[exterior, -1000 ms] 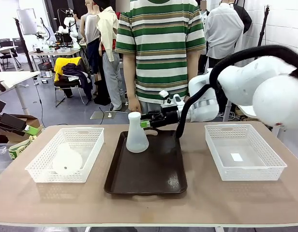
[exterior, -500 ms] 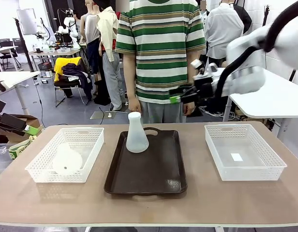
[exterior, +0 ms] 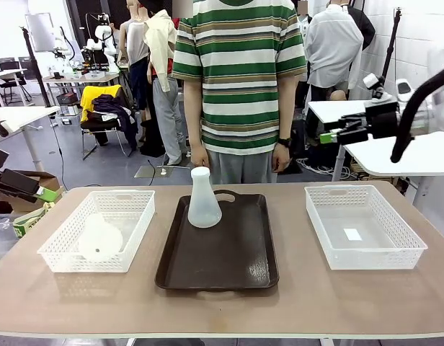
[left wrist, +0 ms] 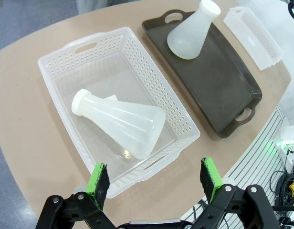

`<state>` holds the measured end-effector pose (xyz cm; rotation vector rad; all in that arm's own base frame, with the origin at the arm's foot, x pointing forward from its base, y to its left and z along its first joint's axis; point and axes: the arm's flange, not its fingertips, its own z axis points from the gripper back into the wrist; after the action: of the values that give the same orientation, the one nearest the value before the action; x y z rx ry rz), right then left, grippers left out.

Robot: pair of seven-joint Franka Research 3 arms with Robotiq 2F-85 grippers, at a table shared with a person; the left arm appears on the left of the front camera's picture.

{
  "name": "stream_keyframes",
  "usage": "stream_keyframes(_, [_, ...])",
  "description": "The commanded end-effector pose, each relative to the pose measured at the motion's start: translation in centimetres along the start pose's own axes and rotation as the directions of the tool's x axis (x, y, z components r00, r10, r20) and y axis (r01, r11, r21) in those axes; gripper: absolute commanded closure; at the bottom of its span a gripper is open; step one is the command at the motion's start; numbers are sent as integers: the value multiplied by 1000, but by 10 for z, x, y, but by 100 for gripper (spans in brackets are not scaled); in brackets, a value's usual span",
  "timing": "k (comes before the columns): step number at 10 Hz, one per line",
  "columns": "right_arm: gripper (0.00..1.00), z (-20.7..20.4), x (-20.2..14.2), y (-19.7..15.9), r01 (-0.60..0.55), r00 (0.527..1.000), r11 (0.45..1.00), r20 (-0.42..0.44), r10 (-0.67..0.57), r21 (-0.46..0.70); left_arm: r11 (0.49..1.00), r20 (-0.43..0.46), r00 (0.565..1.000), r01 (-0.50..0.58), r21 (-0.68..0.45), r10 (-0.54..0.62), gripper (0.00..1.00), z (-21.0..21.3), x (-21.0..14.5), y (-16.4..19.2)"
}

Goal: Prepare the laboratory tools.
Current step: Pick up the Big flask that the person points to.

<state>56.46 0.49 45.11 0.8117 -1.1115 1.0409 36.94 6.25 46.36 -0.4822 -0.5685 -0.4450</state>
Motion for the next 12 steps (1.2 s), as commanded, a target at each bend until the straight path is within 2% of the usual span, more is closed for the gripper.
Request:
stream_keyframes(1, [0,1,-18,3,47,999,999,7,-47,6,1000,13,1000,17,-18,-17,0,-1,-3,3])
stream_keyframes(3, [0,9,-26,-3,58,998,998,31,-58,-8,1000,13,1000,17,-18,-17,0,-1,-3,3])
stream_keyframes(4, [0,7,-29,-7,55,996,998,72,-54,-6,1000,13,1000,17,-18,-17,0,-1,-3,3])
stream_keyframes(5, [0,11,-26,-3,52,999,999,1,-52,-7,1000,13,1000,17,-18,-17,0,-1,-3,3])
stream_keyframes(12, [0,11,-26,-3,52,999,999,1,-52,-7,1000,13,1000,17,-18,-17,0,-1,-3,3])
